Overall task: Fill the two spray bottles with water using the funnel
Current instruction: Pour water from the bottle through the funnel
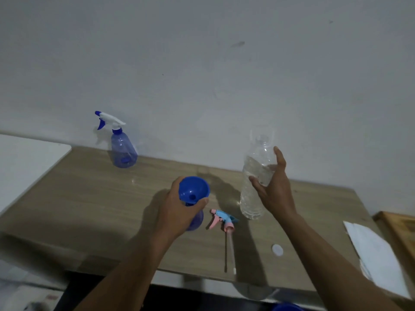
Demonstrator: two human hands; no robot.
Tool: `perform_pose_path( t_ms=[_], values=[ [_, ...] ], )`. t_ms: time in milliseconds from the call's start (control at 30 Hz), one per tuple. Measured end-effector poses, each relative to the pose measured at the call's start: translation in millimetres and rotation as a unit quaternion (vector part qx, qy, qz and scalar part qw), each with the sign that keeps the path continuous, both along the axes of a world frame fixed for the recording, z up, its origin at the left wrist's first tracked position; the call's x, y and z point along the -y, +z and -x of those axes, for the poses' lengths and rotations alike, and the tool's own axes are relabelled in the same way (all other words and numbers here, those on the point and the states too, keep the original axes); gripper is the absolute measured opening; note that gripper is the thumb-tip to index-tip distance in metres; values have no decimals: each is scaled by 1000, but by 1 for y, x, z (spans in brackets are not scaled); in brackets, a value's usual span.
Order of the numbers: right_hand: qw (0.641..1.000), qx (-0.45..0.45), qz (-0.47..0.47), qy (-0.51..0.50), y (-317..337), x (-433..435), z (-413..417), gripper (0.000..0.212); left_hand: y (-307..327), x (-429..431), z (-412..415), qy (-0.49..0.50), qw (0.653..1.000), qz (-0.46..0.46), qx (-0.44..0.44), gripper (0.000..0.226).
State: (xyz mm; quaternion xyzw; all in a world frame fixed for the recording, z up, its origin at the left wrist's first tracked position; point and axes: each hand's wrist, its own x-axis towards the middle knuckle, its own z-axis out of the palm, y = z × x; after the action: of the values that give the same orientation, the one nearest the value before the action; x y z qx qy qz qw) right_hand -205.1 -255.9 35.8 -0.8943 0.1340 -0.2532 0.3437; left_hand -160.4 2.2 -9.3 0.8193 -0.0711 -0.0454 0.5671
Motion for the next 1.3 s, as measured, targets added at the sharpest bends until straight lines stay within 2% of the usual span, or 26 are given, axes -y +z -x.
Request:
perform_pose_path(
  t_ms=[233,467,633,700,800,933,1033,1100,1167,1233,1300],
  values=[
    [989,42,-114,-85,-14,1,1,99,4,-1,2,-6,1000,-13,-5,77],
    [987,14,-131,-96,-4,-4,9,108,8,0,3,-8,1000,-23,-6,81],
    [990,15,-98,-98,6,-9,19,117,9,0,5,-20,1000,-16,-7,85],
    [991,18,-83,-106,10,-11,26,114,11,0,6,-23,1000,-16,-13,95],
    [994,43,-14,-99,16,-19,37,104,11,-2,8,-29,999,-5,-24,119],
    [986,115,60,-104,27,-39,43,87,5,-11,10,-32,999,11,-42,139],
    [977,177,96,-71,41,-64,39,76,-9,-22,9,-25,998,3,-65,145],
    [974,193,115,-27,44,-83,33,71,-17,-27,9,-30,997,-23,-68,138],
    [983,151,102,24,45,-103,25,71,-23,-29,8,-32,995,-71,-60,123],
    [994,27,80,73,44,-121,13,75,-27,-28,5,-50,990,-116,-60,106],
    [981,-113,117,102,40,-134,-2,86,-32,-26,1,-79,984,-138,-77,98]
  ],
)
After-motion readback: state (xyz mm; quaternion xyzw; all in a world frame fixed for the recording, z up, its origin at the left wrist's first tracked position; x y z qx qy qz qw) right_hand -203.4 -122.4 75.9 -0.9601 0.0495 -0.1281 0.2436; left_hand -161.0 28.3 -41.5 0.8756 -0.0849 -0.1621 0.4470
